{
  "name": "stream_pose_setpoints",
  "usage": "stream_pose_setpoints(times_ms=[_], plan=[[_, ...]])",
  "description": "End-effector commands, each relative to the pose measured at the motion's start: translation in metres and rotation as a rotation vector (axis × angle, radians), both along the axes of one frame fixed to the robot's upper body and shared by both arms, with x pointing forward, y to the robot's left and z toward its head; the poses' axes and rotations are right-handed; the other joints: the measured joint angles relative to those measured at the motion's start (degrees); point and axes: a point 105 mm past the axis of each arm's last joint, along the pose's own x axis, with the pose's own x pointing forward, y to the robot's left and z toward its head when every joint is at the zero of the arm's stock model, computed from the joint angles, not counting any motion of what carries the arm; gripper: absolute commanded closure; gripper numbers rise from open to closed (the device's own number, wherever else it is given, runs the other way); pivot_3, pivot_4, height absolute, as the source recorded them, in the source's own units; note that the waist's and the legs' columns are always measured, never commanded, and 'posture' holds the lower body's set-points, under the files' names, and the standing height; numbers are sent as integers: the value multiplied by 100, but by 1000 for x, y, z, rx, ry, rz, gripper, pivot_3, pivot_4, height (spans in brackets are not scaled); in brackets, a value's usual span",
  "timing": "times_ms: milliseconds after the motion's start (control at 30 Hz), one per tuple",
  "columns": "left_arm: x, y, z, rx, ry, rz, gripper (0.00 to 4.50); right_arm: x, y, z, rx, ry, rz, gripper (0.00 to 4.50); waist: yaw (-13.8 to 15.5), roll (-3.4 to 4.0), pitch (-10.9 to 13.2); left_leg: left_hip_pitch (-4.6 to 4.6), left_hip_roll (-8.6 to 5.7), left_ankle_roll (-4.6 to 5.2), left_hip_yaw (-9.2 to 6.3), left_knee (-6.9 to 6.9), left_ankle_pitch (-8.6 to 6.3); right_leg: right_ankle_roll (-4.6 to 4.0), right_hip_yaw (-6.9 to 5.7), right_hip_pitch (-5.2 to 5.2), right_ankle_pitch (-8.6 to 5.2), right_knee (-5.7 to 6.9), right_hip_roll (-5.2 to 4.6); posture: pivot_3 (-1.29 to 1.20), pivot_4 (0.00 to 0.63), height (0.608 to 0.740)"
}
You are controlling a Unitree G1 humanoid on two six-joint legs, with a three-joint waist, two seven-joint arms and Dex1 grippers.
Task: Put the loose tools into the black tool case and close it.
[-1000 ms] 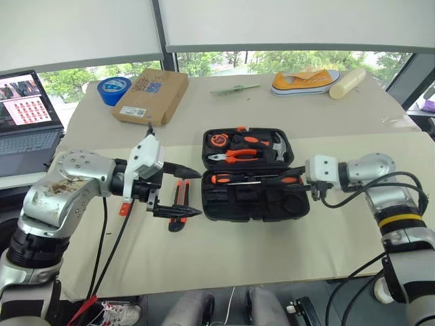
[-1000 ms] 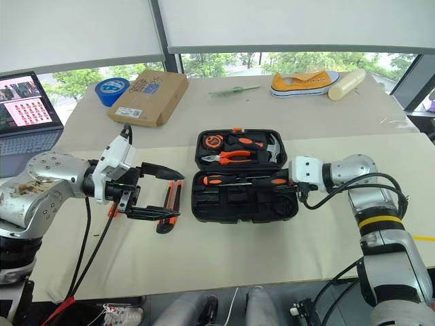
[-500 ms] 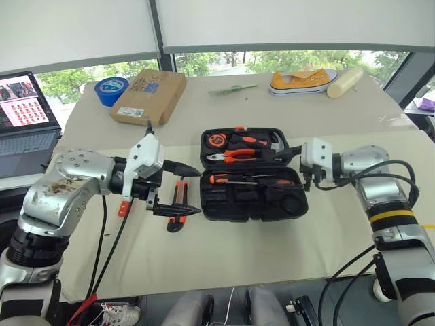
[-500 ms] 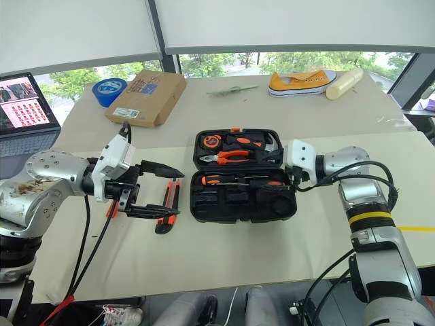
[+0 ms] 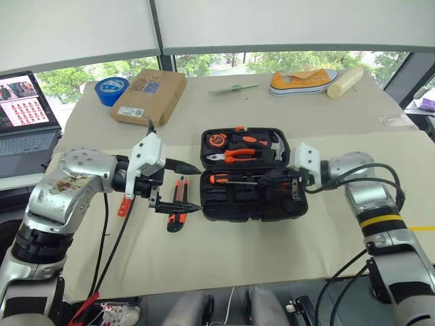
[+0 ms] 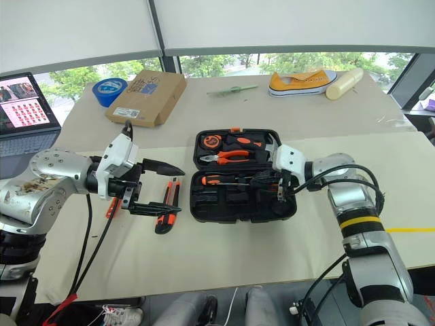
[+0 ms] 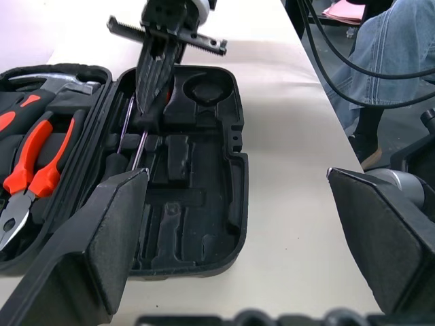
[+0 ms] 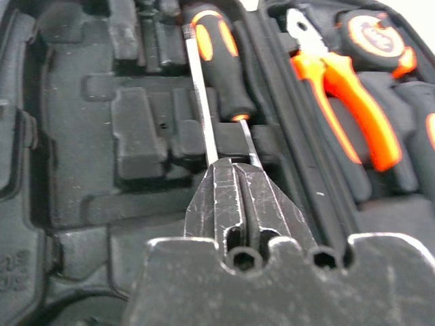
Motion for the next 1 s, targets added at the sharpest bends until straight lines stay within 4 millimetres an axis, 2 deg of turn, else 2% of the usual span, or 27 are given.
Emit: stream_pose_setpoints(times_ms=[33, 167, 333, 433, 500, 633, 767, 800, 867, 933, 1000], plan=[[0, -1, 8, 2, -45, -15, 0, -1, 8, 2, -25, -26, 20, 4451, 0, 0, 0, 0, 0, 0, 0, 0, 0, 0, 0, 0, 0, 1, 0, 0, 150, 735], [0, -2, 7, 2, -48, -14, 0, 4, 1, -24, -145, 25, -36, 4451, -1, 0, 0, 0, 0, 0, 0, 1, 0, 0, -1, 0, 0, 1, 1, 0, 150, 735], [0, -2, 6, 0, -50, -14, 0, 8, -5, -37, -233, 67, -73, 4451, -2, -5, -4, 31, 1, -6, 0, 2, -4, 0, 1, 13, 0, -1, 4, 0, 150, 735], [1, -1, 6, 1, -52, -10, 0, 8, 0, -33, -225, 58, -50, 4451, 6, -10, -7, 41, 3, -9, 0, 6, -5, -1, 3, 23, 1, 0, 8, 0, 150, 735], [2, -1, 6, 0, -53, 1, 0, 11, 6, -18, -160, 35, -54, 4451, 3, -10, -7, 49, 3, -9, 0, 5, -6, -1, 4, 31, 1, -1, 8, 0, 150, 735], [5, 5, 7, -12, -50, 53, 0, 16, 12, 25, 18, -7, -91, 4451, -2, -9, -6, 38, 3, -8, 0, 5, -4, -2, 9, 17, 1, 2, 10, 0, 150, 735], [2, 27, 6, -37, -14, 202, 0, 2, 11, 74, 238, -17, -100, 4451, -12, -4, -3, -6, 3, -4, 0, 3, 1, -4, 9, -14, 2, 31, 9, 0, 150, 735], [-1, 33, 5, -46, 2, 237, 0, -5, 12, 83, 285, -1, -92, 4188, -25, -4, -3, -18, 11, -8, 0, 4, -1, -4, 8, -25, 2, 35, 13, 0, 150, 735], [-6, 53, 5, -73, 13, 354, 0, -33, 18, 100, 367, 56, -10, 3664, -23, -4, -3, -34, 31, -12, -1, 6, -3, -6, 3, -39, 4, 34, 27, 0, 150, 735], [-14, 72, 3, -81, 19, 464, 0, -57, 25, 107, 396, 94, 59, 3002, -17, -4, -3, -37, 43, -17, -5, 3, -8, -6, -3, -44, 4, 33, 32, 0, 150, 735], [-21, 89, -3, -74, 30, 571, 0, -71, 30, 110, 404, 109, 96, 2348, -15, -4, -2, -33, 65, -28, -7, 4, -20, -11, -4, -39, 7, 30, 33, 0, 150, 735]])
